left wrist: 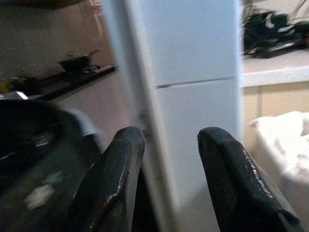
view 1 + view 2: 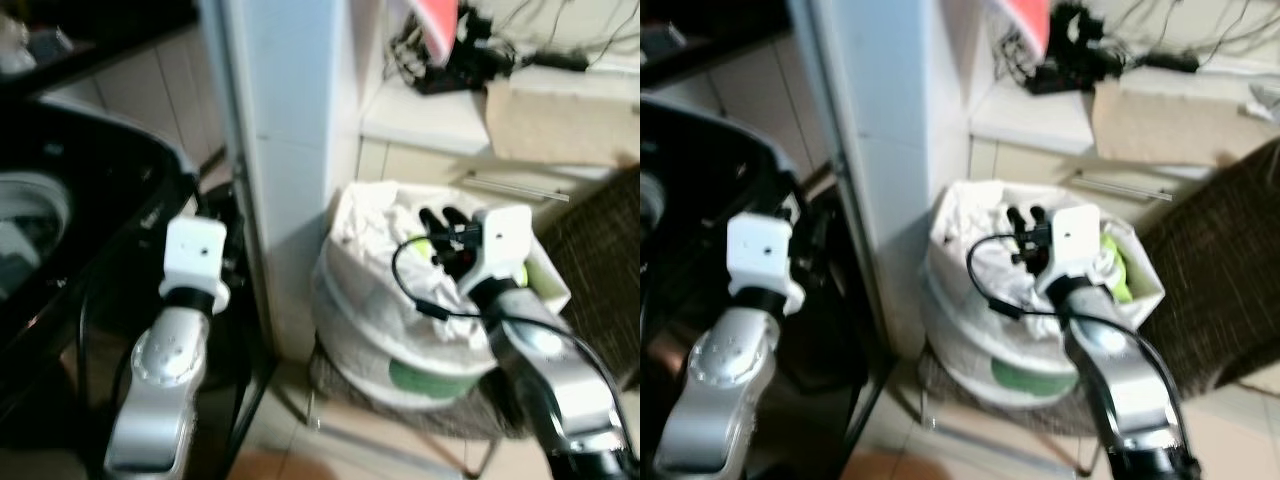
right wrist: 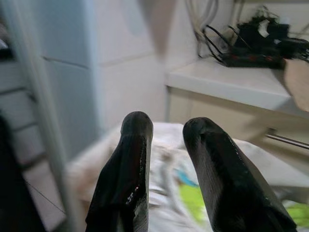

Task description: Clothes washing

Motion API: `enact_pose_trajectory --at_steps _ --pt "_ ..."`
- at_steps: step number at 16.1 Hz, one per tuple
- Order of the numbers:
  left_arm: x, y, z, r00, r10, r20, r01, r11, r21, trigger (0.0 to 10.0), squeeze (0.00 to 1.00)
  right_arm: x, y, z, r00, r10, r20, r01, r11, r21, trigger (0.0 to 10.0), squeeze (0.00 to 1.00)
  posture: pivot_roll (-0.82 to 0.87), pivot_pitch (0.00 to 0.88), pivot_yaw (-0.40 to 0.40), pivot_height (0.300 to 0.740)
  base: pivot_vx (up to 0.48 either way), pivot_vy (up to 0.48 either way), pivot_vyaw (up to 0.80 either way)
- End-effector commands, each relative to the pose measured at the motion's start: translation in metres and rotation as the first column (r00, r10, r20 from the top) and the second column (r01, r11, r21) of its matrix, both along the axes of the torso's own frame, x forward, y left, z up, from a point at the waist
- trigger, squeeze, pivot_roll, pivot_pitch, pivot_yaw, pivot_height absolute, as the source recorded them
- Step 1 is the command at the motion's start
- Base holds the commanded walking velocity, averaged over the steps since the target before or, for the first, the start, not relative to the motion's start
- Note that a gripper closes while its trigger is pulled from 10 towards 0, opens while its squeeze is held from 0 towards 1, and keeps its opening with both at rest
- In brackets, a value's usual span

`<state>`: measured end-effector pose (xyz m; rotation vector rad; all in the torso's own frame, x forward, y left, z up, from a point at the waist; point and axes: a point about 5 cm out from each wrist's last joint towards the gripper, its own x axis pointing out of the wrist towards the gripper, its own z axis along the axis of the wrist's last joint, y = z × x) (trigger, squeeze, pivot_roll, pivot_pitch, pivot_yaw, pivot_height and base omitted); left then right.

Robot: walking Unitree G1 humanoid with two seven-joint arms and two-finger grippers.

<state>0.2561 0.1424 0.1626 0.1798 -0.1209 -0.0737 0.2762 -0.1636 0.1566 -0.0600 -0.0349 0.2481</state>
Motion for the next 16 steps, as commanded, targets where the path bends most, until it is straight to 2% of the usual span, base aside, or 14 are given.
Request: enact_pose_trajectory --at_steps 1,4,5,7,8,9,11,13,16 --pt "0.001 -0.004 0.004 1.0 -0.021 0.016 0.022 1.0 -0.004 10.0 0.0 0.0 0.002 0.009 0.999 0.034 0.026 -0.033 0.999 -0.011 10.0 0.0 -0.02 0.047 0.009 0.74 0.337 0.0 0.0" --pt "0.0 -0.003 0.005 1.0 -0.019 0.025 0.019 0.999 -0.035 10.0 0.0 -0.002 0.005 0.01 0.996 0.084 0.009 -0.084 0.996 -0.009 10.0 0.0 -0.02 0.043 0.004 0.74 0.109 0.0 0.0" --pt "-0.001 -0.002 0.004 0.999 -0.03 0.017 0.031 0.999 -0.033 10.0 0.0 0.0 0.004 0.008 0.996 0.074 -0.039 -0.075 0.997 -0.023 10.0 0.0 -0.02 0.042 0.004 0.74 0.0 0.0 0.0" --pt "-0.005 -0.006 0.004 0.994 -0.109 0.02 0.109 0.994 -0.012 10.0 0.0 0.005 0.001 0.008 0.993 0.063 -0.099 -0.065 0.998 -0.013 10.0 0.0 -0.02 0.036 0.0 0.74 0.0 0.0 0.0" --pt "-0.009 -0.009 0.004 0.984 -0.176 0.021 0.176 0.984 -0.013 10.0 0.0 0.007 -0.001 0.013 0.991 0.078 -0.104 -0.077 0.997 0.012 10.0 0.33 -0.02 0.034 -0.001 0.74 0.0 0.0 0.0" --pt "-0.012 -0.011 0.004 0.974 -0.225 0.016 0.225 0.974 -0.007 10.0 0.0 0.01 -0.005 0.014 0.989 0.059 -0.135 -0.06 0.998 -0.004 10.0 1.0 -0.02 0.032 -0.002 0.74 0.0 0.0 0.0" --pt "-0.014 -0.013 0.003 0.956 -0.294 -0.004 0.294 0.956 -0.018 10.0 0.0 0.014 -0.007 0.014 0.979 0.065 -0.192 -0.073 0.997 -0.032 10.0 1.0 -0.02 0.024 0.0 0.74 0.0 0.0 0.0" --pt "-0.016 -0.017 0.007 0.921 -0.389 -0.024 0.389 0.921 -0.007 10.0 0.0 0.022 -0.014 0.013 0.952 0.046 -0.302 -0.058 0.998 -0.03 10.0 1.0 -0.01 0.015 0.0 0.74 0.0 0.0 0.0" --pt "-0.017 -0.021 0.009 0.903 -0.429 -0.029 0.429 0.903 -0.012 10.0 0.0 0.029 -0.026 0.009 0.921 0.031 -0.387 -0.059 0.996 -0.06 10.0 1.0 -0.01 0.007 0.002 0.74 0.0 0.0 0.0"
